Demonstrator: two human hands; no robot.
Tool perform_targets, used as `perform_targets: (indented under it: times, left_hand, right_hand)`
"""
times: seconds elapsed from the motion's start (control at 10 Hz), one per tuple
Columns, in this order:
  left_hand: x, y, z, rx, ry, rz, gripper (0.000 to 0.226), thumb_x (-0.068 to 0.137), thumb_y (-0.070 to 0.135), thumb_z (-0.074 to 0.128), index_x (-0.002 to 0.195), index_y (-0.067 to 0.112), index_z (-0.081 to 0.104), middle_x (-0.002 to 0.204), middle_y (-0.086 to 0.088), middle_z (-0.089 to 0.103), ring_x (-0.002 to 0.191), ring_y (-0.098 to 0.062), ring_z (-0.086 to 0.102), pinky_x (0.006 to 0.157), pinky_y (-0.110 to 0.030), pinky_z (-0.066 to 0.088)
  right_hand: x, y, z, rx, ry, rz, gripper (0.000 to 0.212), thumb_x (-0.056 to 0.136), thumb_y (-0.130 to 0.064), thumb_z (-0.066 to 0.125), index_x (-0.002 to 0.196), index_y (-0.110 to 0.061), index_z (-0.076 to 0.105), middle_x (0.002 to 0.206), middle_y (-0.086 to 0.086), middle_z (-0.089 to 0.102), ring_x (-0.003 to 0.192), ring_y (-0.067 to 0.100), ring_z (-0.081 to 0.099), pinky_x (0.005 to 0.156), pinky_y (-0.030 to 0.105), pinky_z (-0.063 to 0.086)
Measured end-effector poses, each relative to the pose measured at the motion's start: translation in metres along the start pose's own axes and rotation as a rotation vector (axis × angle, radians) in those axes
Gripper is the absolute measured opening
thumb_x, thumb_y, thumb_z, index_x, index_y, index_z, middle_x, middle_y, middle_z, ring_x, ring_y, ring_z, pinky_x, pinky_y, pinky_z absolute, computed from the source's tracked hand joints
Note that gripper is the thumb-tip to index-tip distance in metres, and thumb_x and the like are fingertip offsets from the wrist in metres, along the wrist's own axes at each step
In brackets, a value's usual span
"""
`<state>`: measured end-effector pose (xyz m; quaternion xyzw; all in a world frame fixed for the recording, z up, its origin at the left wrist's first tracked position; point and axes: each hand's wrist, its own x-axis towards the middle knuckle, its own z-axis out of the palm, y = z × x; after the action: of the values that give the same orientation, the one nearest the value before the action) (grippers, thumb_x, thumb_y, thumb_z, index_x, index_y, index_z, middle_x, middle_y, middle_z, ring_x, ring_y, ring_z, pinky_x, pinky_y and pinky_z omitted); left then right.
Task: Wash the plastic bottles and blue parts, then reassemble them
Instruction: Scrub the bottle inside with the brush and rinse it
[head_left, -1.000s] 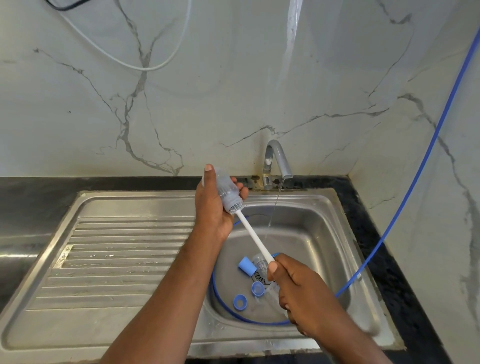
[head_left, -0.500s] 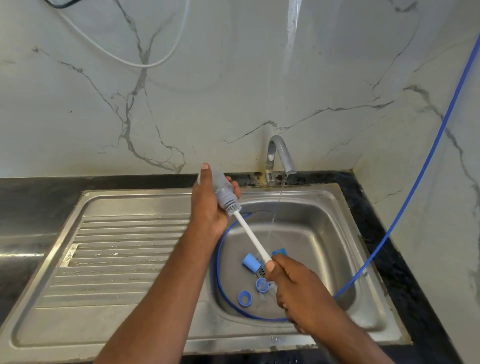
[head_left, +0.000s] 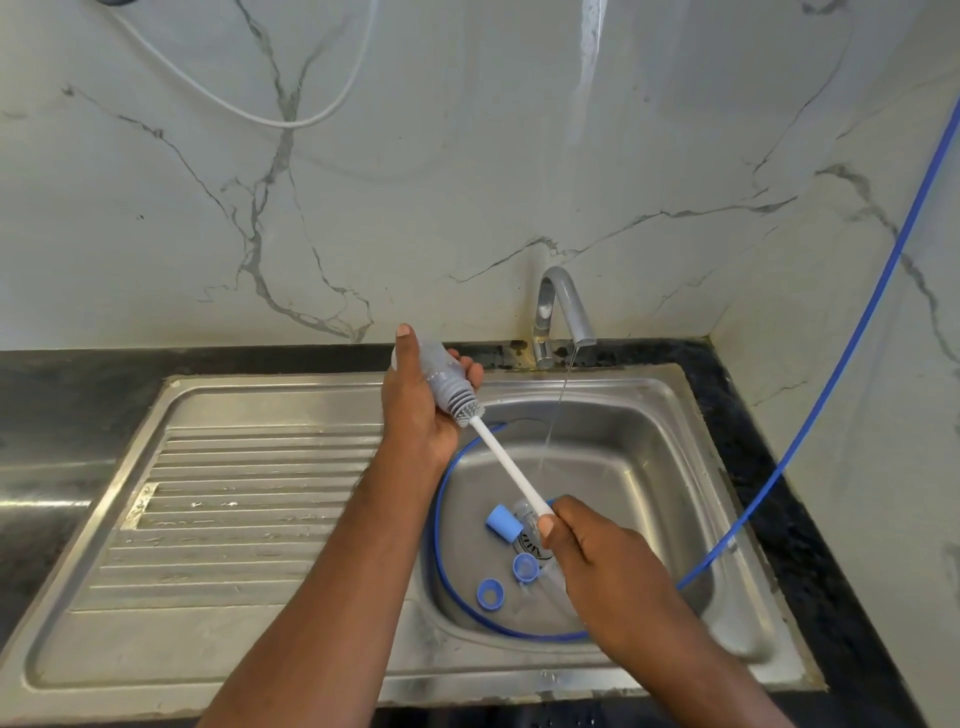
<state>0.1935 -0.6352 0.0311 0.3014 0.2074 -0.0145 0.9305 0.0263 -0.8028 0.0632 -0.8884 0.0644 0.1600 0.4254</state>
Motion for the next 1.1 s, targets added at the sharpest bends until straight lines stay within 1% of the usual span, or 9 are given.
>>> perform_targets:
  times: [0.2, 0.3, 0.4, 0.5, 0.6, 0.7, 0.9, 1.0, 1.1]
  left_hand:
    - [0.007, -0.009, -0.007, 0.062, 0.061, 0.048, 0.046, 0.096, 0.043, 0.066, 0.117, 0.005, 0.052, 0.077, -0.012, 0.053, 0.061, -0.021, 0.061, 0.06, -0.036, 0.059]
    - [0.006, -0.016, -0.006, 0.045, 0.074, 0.032, 0.048, 0.096, 0.043, 0.065, 0.121, 0.005, 0.05, 0.077, -0.012, 0.05, 0.061, -0.022, 0.057, 0.059, -0.036, 0.058]
    - [0.012, -0.009, -0.006, -0.035, 0.15, 0.012, 0.059, 0.094, 0.047, 0.066, 0.13, 0.003, 0.051, 0.101, -0.02, 0.057, 0.084, -0.029, 0.065, 0.064, -0.039, 0.062]
    - [0.011, -0.01, -0.006, -0.052, 0.124, -0.004, 0.058, 0.094, 0.048, 0.066, 0.128, 0.003, 0.052, 0.099, -0.019, 0.059, 0.08, -0.026, 0.066, 0.062, -0.037, 0.062]
    - [0.004, -0.011, -0.006, -0.129, -0.039, -0.093, 0.048, 0.094, 0.049, 0.065, 0.113, 0.006, 0.053, 0.078, -0.011, 0.059, 0.065, -0.019, 0.063, 0.057, -0.031, 0.06]
    - [0.002, -0.007, 0.001, -0.205, -0.176, -0.134, 0.049, 0.09, 0.052, 0.065, 0.108, 0.009, 0.054, 0.08, -0.009, 0.059, 0.067, -0.018, 0.063, 0.058, -0.029, 0.06]
    - [0.005, -0.012, 0.011, 0.077, 0.031, 0.203, 0.029, 0.1, 0.037, 0.06, 0.102, 0.009, 0.051, 0.075, -0.009, 0.053, 0.063, -0.022, 0.058, 0.06, -0.037, 0.059]
    - [0.006, -0.011, 0.01, 0.026, 0.015, 0.13, 0.038, 0.098, 0.041, 0.063, 0.112, 0.008, 0.052, 0.078, -0.01, 0.056, 0.065, -0.022, 0.062, 0.062, -0.037, 0.06]
    - [0.0, -0.014, 0.015, -0.07, -0.1, -0.058, 0.047, 0.094, 0.049, 0.064, 0.111, 0.006, 0.055, 0.079, -0.01, 0.06, 0.068, -0.021, 0.065, 0.061, -0.034, 0.061]
  right_hand:
    - [0.005, -0.004, 0.005, -0.454, 0.148, -0.069, 0.021, 0.106, -0.051, 0.025, 0.094, -0.035, 0.031, 0.069, -0.007, 0.05, 0.065, 0.015, 0.049, 0.056, 0.033, 0.036]
    - [0.011, 0.002, 0.011, -0.673, 0.302, -0.103, 0.016, 0.104, -0.049, 0.034, 0.109, -0.033, 0.039, 0.078, -0.006, 0.056, 0.064, 0.021, 0.052, 0.053, 0.033, 0.037]
    - [0.006, 0.007, 0.016, -0.764, 0.313, -0.03, 0.021, 0.094, -0.048, 0.058, 0.112, -0.041, 0.049, 0.068, -0.006, 0.052, 0.05, 0.019, 0.039, 0.04, 0.026, 0.014]
    - [0.006, 0.014, 0.008, -0.718, 0.204, -0.061, 0.022, 0.094, -0.05, 0.059, 0.113, -0.041, 0.056, 0.061, -0.006, 0.048, 0.046, 0.019, 0.044, 0.041, 0.025, 0.018]
    - [0.013, 0.015, -0.008, 0.214, -0.078, 0.091, 0.026, 0.104, -0.048, 0.047, 0.119, -0.037, 0.065, 0.057, -0.009, 0.044, 0.046, 0.012, 0.041, 0.049, 0.025, 0.03]
    - [0.011, 0.014, -0.019, 0.9, -0.418, 0.345, 0.036, 0.103, -0.045, 0.047, 0.119, -0.023, 0.072, 0.06, 0.0, 0.029, 0.041, 0.01, 0.02, 0.04, 0.018, 0.019]
    - [0.012, 0.037, -0.008, -0.636, 0.369, -0.22, 0.019, 0.096, -0.035, 0.063, 0.115, -0.036, 0.067, 0.055, -0.003, 0.048, 0.041, 0.021, 0.046, 0.042, 0.025, 0.028]
    - [0.011, 0.032, -0.008, -0.156, 0.172, -0.127, 0.029, 0.097, -0.048, 0.059, 0.119, -0.032, 0.067, 0.056, -0.005, 0.047, 0.046, 0.018, 0.044, 0.047, 0.026, 0.032]
    - [0.009, 0.02, -0.014, 0.849, -0.347, 0.297, 0.038, 0.101, -0.048, 0.05, 0.117, -0.023, 0.073, 0.057, 0.0, 0.034, 0.04, 0.012, 0.025, 0.041, 0.02, 0.023]
